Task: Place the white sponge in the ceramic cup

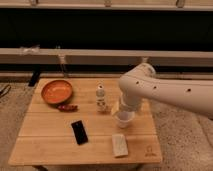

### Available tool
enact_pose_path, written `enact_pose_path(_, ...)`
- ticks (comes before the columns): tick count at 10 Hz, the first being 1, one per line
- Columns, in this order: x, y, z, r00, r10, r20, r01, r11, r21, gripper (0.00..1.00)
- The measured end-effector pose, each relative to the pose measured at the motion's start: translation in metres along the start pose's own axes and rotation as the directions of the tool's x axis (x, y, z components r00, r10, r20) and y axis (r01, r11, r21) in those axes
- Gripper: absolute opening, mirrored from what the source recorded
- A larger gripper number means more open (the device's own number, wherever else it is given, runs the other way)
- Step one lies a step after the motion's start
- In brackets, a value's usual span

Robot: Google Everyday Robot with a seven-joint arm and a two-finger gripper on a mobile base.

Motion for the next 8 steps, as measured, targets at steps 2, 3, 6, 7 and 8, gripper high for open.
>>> enact_pose_path(2,0.017,0.003,0.018,1.000,-0.017,-0.017,0.017,1.000,-0.007,0.80)
enact_pose_path(3,0.021,0.004,0.032,0.999,-0.026,-0.028,0.026,1.000,0.001,0.80)
enact_pose_path(6,0.035,0.018,0.073,0.994,-0.067,-0.081,0.068,0.997,0.020,0.80)
enact_pose_path(7,0.038,0.021,0.082,0.993,-0.071,-0.092,0.074,0.997,0.026,0.80)
enact_pose_path(8,0.041,0.025,0.090,0.992,-0.077,-0.104,0.080,0.996,0.032,0.80)
